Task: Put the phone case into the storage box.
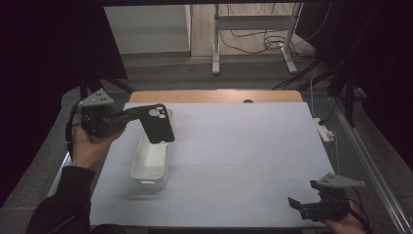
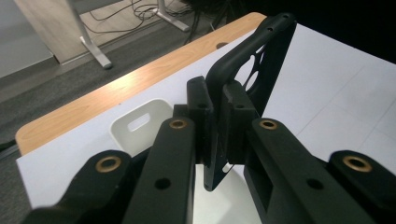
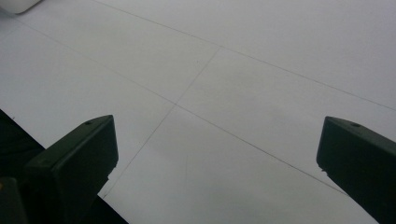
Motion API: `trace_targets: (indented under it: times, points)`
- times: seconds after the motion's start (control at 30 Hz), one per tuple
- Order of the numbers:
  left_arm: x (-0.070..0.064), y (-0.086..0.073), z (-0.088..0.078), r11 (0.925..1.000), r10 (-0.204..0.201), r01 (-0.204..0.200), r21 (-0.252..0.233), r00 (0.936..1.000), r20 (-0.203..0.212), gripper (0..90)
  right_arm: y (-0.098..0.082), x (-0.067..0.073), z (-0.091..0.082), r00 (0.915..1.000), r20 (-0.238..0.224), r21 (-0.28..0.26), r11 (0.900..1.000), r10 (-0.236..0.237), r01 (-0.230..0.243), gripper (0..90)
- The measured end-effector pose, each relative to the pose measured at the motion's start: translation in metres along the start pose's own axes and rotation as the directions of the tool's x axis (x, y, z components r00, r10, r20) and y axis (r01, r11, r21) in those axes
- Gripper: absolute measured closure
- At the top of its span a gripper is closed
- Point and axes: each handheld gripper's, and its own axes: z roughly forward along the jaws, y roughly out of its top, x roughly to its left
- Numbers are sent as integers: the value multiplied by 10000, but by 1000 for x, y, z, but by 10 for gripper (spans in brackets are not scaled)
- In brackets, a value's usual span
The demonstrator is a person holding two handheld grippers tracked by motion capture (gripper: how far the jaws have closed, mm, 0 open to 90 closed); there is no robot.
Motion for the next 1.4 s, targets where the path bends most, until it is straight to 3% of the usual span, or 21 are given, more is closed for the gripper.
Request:
trace_targets:
  times: [0.27, 0.67, 1.4]
  points:
    - [13, -3, 1, 9999, -19, 24, 159, 9995, -304, 834, 0, 0, 1, 10000, -20, 103, 9999, -4, 4, 0]
    - [32, -11, 20, 9994, -100, 118, 317, 9983, -566, 834, 0, 0, 1, 10000, -78, 144, 9999, 4, -3, 0]
    - [53, -15, 57, 9990, -196, 220, 388, 9979, -618, 834, 0, -1, 1, 9999, -160, 115, 9999, 28, -26, 0]
